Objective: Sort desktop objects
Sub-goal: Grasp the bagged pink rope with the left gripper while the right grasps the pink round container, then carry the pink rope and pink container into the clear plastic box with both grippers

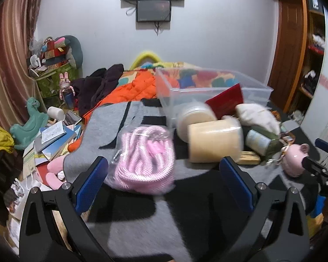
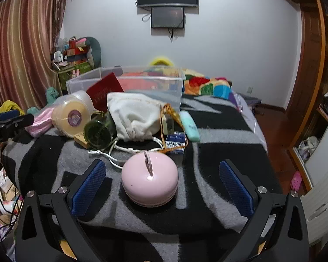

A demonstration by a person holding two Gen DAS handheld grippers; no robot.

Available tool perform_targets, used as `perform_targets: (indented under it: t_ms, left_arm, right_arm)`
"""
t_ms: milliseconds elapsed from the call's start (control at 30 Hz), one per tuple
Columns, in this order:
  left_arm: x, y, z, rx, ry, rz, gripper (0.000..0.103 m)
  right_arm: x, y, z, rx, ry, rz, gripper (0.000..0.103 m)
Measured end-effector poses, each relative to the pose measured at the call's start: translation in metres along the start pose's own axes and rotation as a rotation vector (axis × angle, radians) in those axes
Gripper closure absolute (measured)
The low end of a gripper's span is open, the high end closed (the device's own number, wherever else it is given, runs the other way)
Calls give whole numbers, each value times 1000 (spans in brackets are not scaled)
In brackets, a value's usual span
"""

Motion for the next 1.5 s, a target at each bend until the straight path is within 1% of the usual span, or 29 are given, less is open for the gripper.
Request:
perform_targets:
  t_ms: [100, 133, 300, 467, 567, 633, 700, 733, 767, 867, 933, 1000, 1033, 1167, 1200, 1233, 1267, 1300, 1333, 1433, 1500]
  left_arm:
    - [-3, -15, 10, -40, -1, 53, 0]
    - [-3, -22, 12, -43, -11, 83, 0]
    - [1, -44, 17, -29, -29, 171, 0]
    - [-1, -61, 26, 15, -4, 236, 0]
    - [0, -68, 32, 24, -8, 276, 0]
    - [1, -73, 41, 42, 17, 304, 0]
    - [2, -76, 50, 81, 60, 324, 0]
    - [2, -80, 57, 111, 100, 340, 0]
    - [3, -81, 59, 120, 113, 341, 0]
    - [3, -85, 56, 83, 84, 335, 0]
    - [4, -86, 53, 61, 77, 326, 0]
    - [4, -86, 53, 63, 77, 332, 0]
    - [4, -86, 53, 66, 76, 338, 0]
    - [2, -86, 52, 53, 85, 343, 0]
    - [2, -85, 53, 50, 88, 338, 4]
    - [2, -82, 53, 44, 86, 328, 13]
    - [1, -80, 53, 37, 83, 321, 19]
    - [0, -79, 53, 33, 80, 317, 30]
    - [-1, -77, 53, 28, 83, 315, 33]
    - [-1, -73, 56, 29, 93, 312, 35]
    - [0, -70, 56, 12, 88, 304, 36]
  right_arm:
    - [2, -6, -2, -7, -13, 22, 0]
    - [2, -8, -2, -8, -15, 27, 0]
    - [9, -19, 3, -4, 5, 57, 0]
    - [12, -22, 9, 2, 35, 48, 1]
    - [13, -22, 9, -8, 34, 46, 2]
    - [14, -22, 7, -20, 27, 46, 3]
    - [14, -24, 6, -27, 23, 51, 9]
    - [15, -25, 5, -32, 20, 56, 11]
    - [14, -26, 5, -38, 17, 62, 15]
    - [16, -32, 4, -74, -7, 84, 22]
    - [16, -32, 4, -104, -19, 90, 30]
    - [15, -31, 6, -121, -14, 89, 40]
    - [16, -30, 8, -125, -8, 85, 42]
    - [16, -28, 8, -117, -1, 83, 42]
    - [16, -28, 6, -122, -8, 84, 42]
    - [15, -27, 5, -128, -12, 82, 42]
    - [14, -25, 2, -127, -16, 75, 42]
    - [12, -23, 1, -123, -18, 65, 42]
    - [11, -21, 0, -123, -19, 56, 42]
    - [6, -15, -5, -132, -32, 35, 42]
    - [4, -11, -7, -131, -34, 23, 42]
Point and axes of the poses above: each gripper's, at about its wrist camera, not at the fingertips, and y roughly against the way its jaws point, z to its left, x to its underside, the point moved 3 cm from there along -y, roughly the way its jaws point, and after that the axes turned 10 degrees about x, right-handed, at the moved point
